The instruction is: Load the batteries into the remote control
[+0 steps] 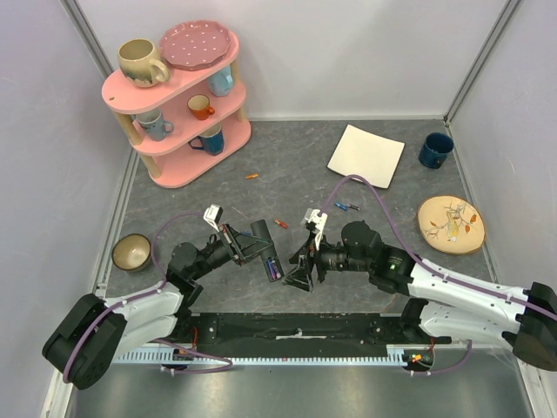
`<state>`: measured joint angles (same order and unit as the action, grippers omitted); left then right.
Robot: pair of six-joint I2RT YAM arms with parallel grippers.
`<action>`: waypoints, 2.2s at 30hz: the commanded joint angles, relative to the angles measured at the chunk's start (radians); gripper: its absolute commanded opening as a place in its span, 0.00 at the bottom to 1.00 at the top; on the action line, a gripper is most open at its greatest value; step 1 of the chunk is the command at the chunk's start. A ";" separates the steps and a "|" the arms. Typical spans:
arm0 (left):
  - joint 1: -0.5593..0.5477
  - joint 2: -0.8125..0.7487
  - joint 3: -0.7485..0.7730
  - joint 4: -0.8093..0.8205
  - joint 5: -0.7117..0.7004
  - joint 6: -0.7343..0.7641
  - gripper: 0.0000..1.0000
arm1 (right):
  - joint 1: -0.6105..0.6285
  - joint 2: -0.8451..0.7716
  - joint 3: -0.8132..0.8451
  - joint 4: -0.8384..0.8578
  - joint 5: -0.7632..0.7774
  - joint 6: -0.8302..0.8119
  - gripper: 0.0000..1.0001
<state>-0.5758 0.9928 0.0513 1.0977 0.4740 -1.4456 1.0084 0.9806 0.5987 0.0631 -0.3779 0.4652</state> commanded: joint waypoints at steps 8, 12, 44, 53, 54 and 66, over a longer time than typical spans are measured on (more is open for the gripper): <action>-0.002 -0.029 -0.001 0.028 0.005 0.013 0.02 | -0.002 0.032 0.010 0.119 0.014 0.067 0.77; -0.002 -0.031 -0.002 0.030 0.005 0.013 0.02 | -0.002 0.041 0.006 0.130 0.033 0.076 0.74; -0.002 -0.034 -0.004 0.030 0.005 0.011 0.02 | -0.010 0.059 0.006 0.127 0.013 0.073 0.68; -0.002 -0.033 -0.001 0.028 0.008 0.011 0.02 | -0.014 0.086 0.018 0.124 0.017 0.081 0.66; -0.002 -0.034 -0.001 0.027 0.009 0.011 0.02 | -0.014 0.089 0.018 0.124 0.020 0.081 0.66; -0.002 -0.025 0.001 0.004 0.005 0.033 0.02 | -0.019 0.047 0.053 0.124 -0.033 0.093 0.73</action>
<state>-0.5758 0.9741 0.0490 1.0733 0.4736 -1.4448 0.9962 1.0615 0.5995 0.1703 -0.3775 0.5579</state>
